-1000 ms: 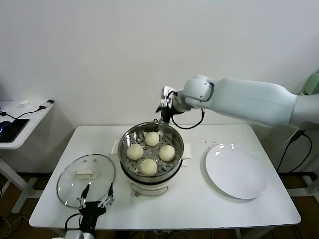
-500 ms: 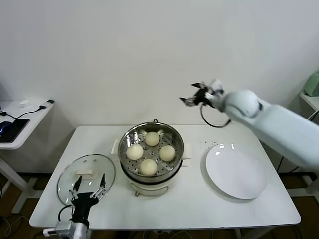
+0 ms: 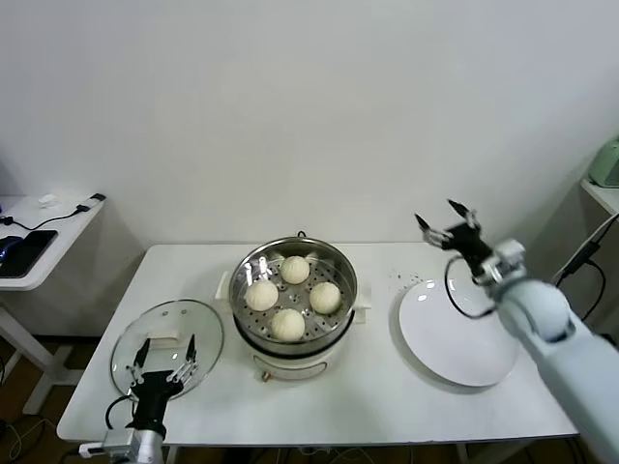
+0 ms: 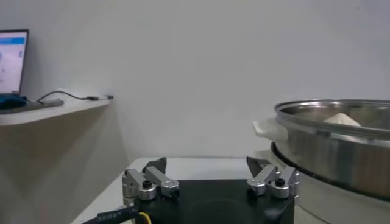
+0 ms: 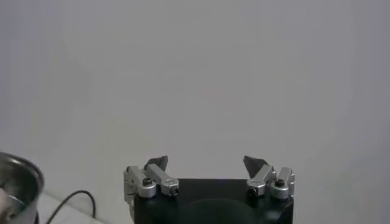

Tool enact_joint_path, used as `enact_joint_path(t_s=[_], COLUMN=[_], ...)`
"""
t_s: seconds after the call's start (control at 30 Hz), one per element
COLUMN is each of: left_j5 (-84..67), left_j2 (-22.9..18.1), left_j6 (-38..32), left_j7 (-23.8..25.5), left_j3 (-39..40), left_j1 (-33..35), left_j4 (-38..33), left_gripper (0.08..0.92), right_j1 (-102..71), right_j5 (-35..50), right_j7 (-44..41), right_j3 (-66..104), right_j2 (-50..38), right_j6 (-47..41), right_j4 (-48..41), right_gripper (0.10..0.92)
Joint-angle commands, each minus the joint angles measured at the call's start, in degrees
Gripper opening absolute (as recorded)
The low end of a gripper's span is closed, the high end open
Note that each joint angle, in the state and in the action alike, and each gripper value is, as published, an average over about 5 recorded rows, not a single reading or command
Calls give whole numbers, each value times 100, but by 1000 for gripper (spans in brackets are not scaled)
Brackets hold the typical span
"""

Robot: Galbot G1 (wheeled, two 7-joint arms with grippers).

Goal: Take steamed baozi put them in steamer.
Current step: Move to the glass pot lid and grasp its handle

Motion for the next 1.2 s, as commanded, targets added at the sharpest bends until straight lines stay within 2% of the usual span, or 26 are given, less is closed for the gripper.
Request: enact_joint_path(t_s=[0.03, 0.3, 0.6, 0.73, 0.87, 1.0, 1.2], left_j5=[835, 2068, 4690, 6506, 7677, 8143, 8436], left_j2=[54, 75, 185, 299, 567, 802, 796], left_j6=[-604, -860, -958, -499, -7, 369, 920], left_j7=[-210, -729, -1520, -2010, -2095, -2064, -1988], left_j3=[-28, -164, -364, -497, -477, -371, -306], left_j1=[-12, 12, -89, -213, -221, -281, -541], left_j4=[167, 315, 912, 1423, 1855, 2234, 2370], left_gripper=[823, 823, 823, 823, 823, 823, 823], right_j1=[-3141, -3589, -3723, -3682, -3668, -3669, -3675], right_j5=[-1139, -1528, -1588, -1555, -1577, -1573, -1575], right_j7=[82, 53, 527, 745, 835, 882, 955], right_j3=[2065, 1859, 1281, 1089, 1011, 982, 987], right_j2=[1858, 2952, 2681, 2514, 2480, 2452, 2377], right_j6=[1901, 2457, 2377, 2124, 1836, 1693, 1488], right_j4=[309, 393, 140, 70, 54, 90, 262], right_gripper=[823, 823, 823, 823, 823, 823, 823])
